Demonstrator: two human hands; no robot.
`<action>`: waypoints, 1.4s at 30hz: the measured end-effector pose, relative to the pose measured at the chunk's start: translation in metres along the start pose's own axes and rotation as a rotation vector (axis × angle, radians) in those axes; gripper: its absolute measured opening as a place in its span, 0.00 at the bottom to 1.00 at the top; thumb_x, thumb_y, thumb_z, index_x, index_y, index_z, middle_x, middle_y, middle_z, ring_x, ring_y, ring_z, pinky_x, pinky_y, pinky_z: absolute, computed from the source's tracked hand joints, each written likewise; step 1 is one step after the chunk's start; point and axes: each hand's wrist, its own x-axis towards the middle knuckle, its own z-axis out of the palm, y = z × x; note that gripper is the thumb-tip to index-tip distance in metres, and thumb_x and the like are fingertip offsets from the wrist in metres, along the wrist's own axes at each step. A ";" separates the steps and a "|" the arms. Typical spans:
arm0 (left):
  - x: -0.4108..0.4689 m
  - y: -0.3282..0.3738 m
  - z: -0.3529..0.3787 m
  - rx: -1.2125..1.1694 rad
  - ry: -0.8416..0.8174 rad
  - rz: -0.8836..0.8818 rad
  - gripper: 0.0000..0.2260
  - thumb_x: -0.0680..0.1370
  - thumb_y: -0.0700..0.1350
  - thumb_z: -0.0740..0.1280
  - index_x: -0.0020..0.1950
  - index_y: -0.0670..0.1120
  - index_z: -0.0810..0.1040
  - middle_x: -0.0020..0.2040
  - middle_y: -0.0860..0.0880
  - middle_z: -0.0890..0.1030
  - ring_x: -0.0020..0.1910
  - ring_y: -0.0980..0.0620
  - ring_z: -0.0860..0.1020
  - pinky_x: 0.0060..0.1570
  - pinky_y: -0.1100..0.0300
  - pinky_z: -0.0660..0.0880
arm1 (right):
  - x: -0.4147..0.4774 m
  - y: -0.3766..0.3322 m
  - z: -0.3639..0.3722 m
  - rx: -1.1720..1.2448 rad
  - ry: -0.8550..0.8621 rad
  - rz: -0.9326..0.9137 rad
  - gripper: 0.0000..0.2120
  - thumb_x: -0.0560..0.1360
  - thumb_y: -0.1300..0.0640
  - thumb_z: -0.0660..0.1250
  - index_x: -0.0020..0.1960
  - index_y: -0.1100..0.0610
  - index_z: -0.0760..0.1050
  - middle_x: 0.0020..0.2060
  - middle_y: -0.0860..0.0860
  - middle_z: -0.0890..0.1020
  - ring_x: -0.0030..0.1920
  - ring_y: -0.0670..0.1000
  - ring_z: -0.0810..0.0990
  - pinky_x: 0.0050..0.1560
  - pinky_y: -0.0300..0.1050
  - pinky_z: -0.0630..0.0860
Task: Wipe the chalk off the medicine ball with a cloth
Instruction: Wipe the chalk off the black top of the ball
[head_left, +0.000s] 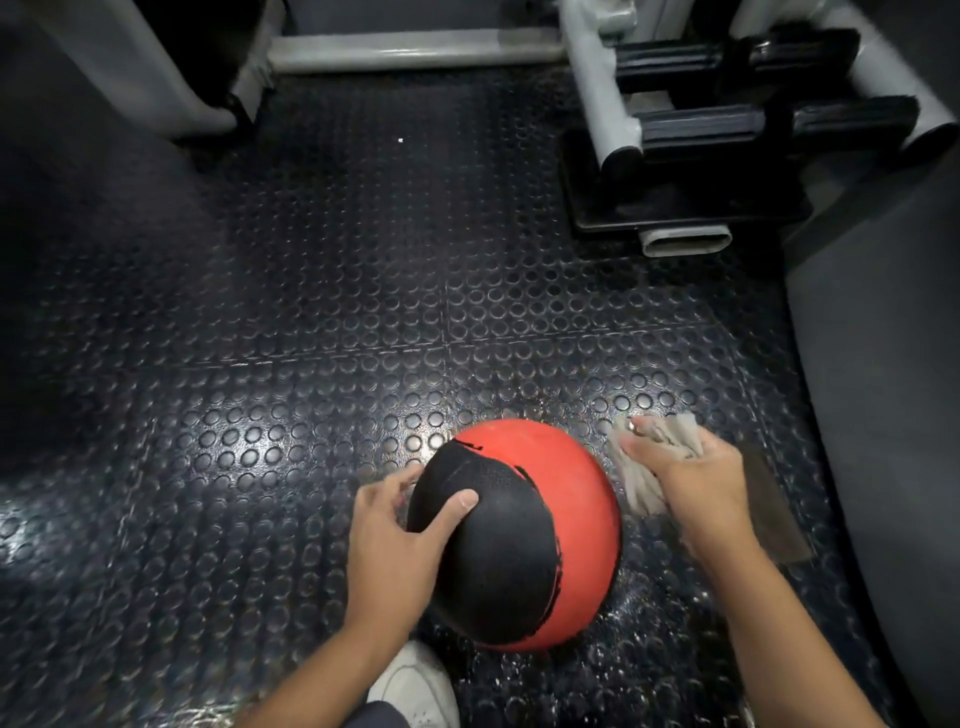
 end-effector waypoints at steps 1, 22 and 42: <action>-0.004 0.003 0.002 0.022 -0.012 -0.005 0.35 0.58 0.72 0.69 0.60 0.56 0.79 0.54 0.56 0.75 0.56 0.55 0.77 0.62 0.56 0.72 | -0.008 -0.005 0.003 -0.027 -0.053 -0.079 0.09 0.66 0.66 0.77 0.42 0.56 0.81 0.34 0.47 0.85 0.32 0.42 0.81 0.34 0.34 0.77; 0.021 0.048 0.015 0.493 -0.458 0.327 0.61 0.53 0.75 0.71 0.80 0.53 0.52 0.74 0.56 0.58 0.73 0.54 0.56 0.72 0.56 0.59 | -0.041 -0.009 0.029 -0.628 -0.346 -0.757 0.08 0.73 0.53 0.69 0.39 0.55 0.82 0.38 0.48 0.76 0.35 0.40 0.74 0.36 0.29 0.67; 0.021 0.046 0.010 0.437 -0.410 0.311 0.59 0.53 0.77 0.67 0.79 0.53 0.56 0.69 0.60 0.63 0.70 0.56 0.61 0.70 0.56 0.62 | 0.007 -0.019 0.043 -0.564 -0.140 -0.425 0.14 0.70 0.56 0.75 0.29 0.55 0.74 0.30 0.48 0.78 0.33 0.47 0.76 0.38 0.42 0.70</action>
